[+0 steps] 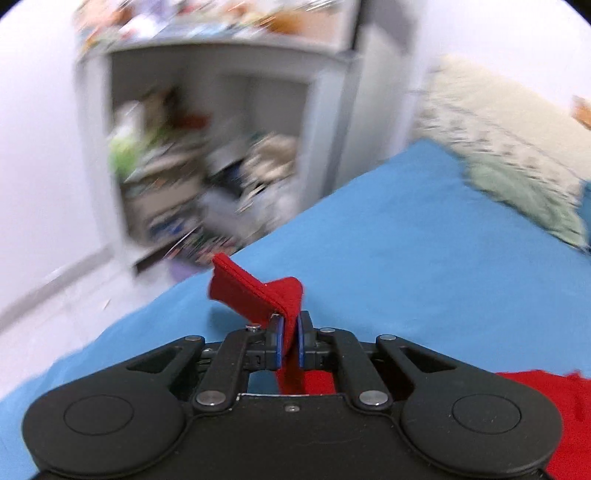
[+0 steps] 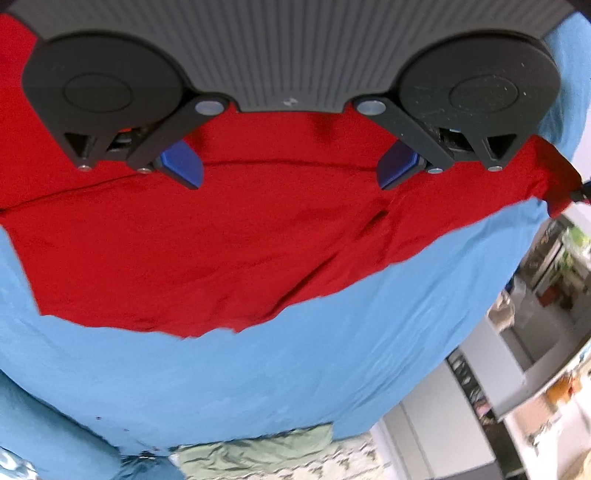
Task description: Fold small clothes
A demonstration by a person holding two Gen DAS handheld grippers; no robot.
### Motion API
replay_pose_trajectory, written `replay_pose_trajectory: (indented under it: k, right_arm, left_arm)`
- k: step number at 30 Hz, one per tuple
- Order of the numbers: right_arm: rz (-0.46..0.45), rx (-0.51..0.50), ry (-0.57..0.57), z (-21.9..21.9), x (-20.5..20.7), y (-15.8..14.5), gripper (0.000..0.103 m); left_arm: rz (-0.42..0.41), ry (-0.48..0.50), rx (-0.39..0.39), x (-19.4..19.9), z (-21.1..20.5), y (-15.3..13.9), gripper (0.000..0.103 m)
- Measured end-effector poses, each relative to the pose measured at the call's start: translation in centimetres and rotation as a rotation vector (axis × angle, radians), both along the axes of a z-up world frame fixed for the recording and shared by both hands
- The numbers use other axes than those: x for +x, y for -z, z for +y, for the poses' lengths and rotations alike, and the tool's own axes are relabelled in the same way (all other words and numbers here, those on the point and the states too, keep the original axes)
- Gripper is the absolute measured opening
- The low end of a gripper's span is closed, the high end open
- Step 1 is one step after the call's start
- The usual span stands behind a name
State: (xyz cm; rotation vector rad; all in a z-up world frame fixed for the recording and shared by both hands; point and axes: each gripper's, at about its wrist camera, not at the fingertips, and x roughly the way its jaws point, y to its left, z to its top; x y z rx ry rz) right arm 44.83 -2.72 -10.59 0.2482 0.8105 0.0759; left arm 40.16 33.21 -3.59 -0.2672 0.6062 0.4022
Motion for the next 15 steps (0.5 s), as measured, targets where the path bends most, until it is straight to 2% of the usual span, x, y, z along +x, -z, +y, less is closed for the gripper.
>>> replay_pose_trajectory:
  k: [4, 8, 11, 15]
  right_arm:
    - [-0.023, 0.022, 0.041, -4.5, -0.2, -1.6, 0.103]
    - [-0.049, 0.022, 0.084, -10.0, -0.4, -3.1, 0.103]
    - [-0.059, 0.017, 0.116, -14.4, -0.5, -3.4, 0.103]
    - [-0.056, -0.011, 0.149, -19.4, -0.3, -2.9, 0.103]
  left_arm:
    - [-0.069, 0.213, 0.041, 2.2, -8.9, -3.9, 0.007]
    - [-0.100, 0.427, 0.000, 4.6, -19.6, -4.8, 0.007]
    - [-0.067, 0.560, -0.030, 6.2, -28.1, -2.8, 0.007]
    - [0.033, 0.639, -0.060, 7.2, -36.8, 3.1, 0.007]
